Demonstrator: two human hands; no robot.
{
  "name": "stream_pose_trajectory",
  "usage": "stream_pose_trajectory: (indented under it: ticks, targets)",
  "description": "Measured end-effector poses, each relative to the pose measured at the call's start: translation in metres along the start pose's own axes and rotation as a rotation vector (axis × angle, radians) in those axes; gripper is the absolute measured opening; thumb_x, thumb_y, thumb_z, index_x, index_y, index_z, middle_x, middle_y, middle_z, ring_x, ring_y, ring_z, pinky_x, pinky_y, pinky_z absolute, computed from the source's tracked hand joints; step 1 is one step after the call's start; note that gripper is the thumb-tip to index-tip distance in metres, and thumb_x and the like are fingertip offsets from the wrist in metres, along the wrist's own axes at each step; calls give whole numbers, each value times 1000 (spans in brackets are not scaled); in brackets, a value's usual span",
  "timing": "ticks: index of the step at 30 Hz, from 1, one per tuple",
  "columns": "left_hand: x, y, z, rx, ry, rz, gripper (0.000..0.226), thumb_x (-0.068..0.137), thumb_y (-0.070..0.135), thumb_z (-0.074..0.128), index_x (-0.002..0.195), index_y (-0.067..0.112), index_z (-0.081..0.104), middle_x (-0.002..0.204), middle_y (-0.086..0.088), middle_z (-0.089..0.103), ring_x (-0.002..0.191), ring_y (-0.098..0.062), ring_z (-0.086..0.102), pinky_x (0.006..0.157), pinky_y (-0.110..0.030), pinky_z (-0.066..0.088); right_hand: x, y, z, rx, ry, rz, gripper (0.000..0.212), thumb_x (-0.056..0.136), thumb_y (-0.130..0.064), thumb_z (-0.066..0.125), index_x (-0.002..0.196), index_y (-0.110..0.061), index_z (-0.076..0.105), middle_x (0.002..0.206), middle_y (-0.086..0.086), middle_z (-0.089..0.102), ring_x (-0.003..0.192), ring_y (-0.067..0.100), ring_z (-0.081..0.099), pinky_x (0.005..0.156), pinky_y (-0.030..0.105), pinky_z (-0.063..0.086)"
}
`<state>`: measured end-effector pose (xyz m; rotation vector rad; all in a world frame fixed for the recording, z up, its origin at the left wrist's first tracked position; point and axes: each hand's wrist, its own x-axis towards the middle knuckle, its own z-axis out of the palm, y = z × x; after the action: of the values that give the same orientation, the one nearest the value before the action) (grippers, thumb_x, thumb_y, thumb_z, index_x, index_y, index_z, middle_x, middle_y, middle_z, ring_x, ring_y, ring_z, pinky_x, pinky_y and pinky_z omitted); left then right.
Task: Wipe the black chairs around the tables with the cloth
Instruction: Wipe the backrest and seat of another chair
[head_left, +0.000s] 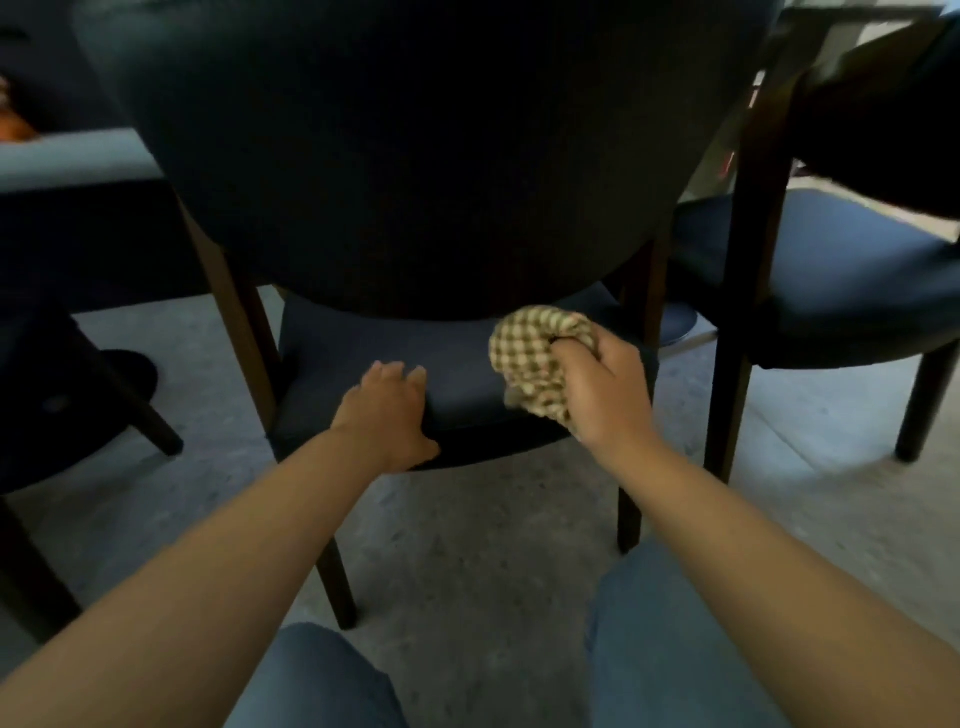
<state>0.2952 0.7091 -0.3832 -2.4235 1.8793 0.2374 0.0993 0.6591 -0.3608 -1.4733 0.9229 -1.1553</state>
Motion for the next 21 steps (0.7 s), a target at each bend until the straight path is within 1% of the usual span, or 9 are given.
stream_pose_trajectory:
  ticks: [2, 3, 6, 11, 14, 15, 17, 19, 21]
  targets:
    - [-12, 19, -29, -44, 109, 122, 69, 88, 38, 63, 147, 19, 34, 145, -7, 44, 128, -26, 46, 99, -39, 46, -2, -28, -12, 45, 40, -44, 27, 96, -12, 47, 90, -27, 68, 86, 1, 74, 82, 17, 72, 71, 35, 58]
    - [-19, 28, -45, -55, 188, 187, 53, 89, 35, 60, 138, 19, 45, 129, -6, 57, 113, -25, 57, 87, -36, 51, -2, -43, -18, 86, 49, -62, 26, 97, -12, 47, 92, -25, 69, 87, 1, 75, 83, 18, 72, 71, 35, 59]
    - [-43, 60, -98, -68, 467, 376, 23, 90, 32, 56, 110, 19, 61, 93, 0, 66, 84, -23, 65, 68, -39, 55, -1, -85, -36, 211, 90, -146, 26, 98, -10, 45, 93, -21, 68, 83, -4, 75, 78, 13, 72, 58, 23, 56]
    - [-72, 106, -184, 21, 880, 633, 19, 89, 32, 56, 100, 21, 66, 86, 4, 68, 73, -22, 66, 59, -39, 54, 8, -148, -61, 263, 305, -370, 23, 97, -14, 48, 94, -26, 67, 87, -6, 75, 79, 9, 71, 56, 17, 53]
    - [-76, 121, -233, -19, 1049, 763, 21, 86, 26, 58, 101, 19, 71, 85, 3, 70, 72, -17, 65, 59, -34, 54, 28, -177, -79, 209, 489, -531, 21, 93, -21, 47, 95, -30, 66, 95, -4, 73, 88, 9, 69, 71, 28, 59]
    - [-74, 124, -247, -20, 1065, 787, 23, 86, 25, 57, 105, 19, 69, 90, 2, 70, 79, -17, 65, 63, -34, 54, 36, -185, -86, 178, 542, -583, 21, 92, -23, 46, 97, -31, 65, 99, -5, 71, 93, 9, 68, 79, 33, 58]
    - [-62, 132, -275, 51, 960, 774, 33, 89, 28, 58, 120, 20, 61, 108, 0, 67, 104, -18, 59, 79, -35, 52, 53, -192, -94, 61, 605, -675, 25, 93, -22, 44, 109, -26, 62, 104, -9, 66, 98, 2, 63, 88, 30, 54]
    - [-40, 138, -298, 100, 671, 701, 49, 92, 37, 58, 137, 23, 46, 130, -1, 57, 123, -19, 49, 96, -36, 42, 69, -186, -97, -74, 560, -667, 30, 94, -15, 44, 118, -17, 61, 107, -9, 64, 102, -2, 59, 94, 27, 50]
    - [-14, 148, -312, 52, 366, 616, 56, 96, 47, 51, 145, 26, 35, 143, -1, 47, 130, -19, 44, 104, -34, 34, 79, -170, -94, -113, 370, -593, 31, 96, -6, 44, 120, -15, 61, 115, -2, 64, 111, 10, 59, 100, 40, 46]
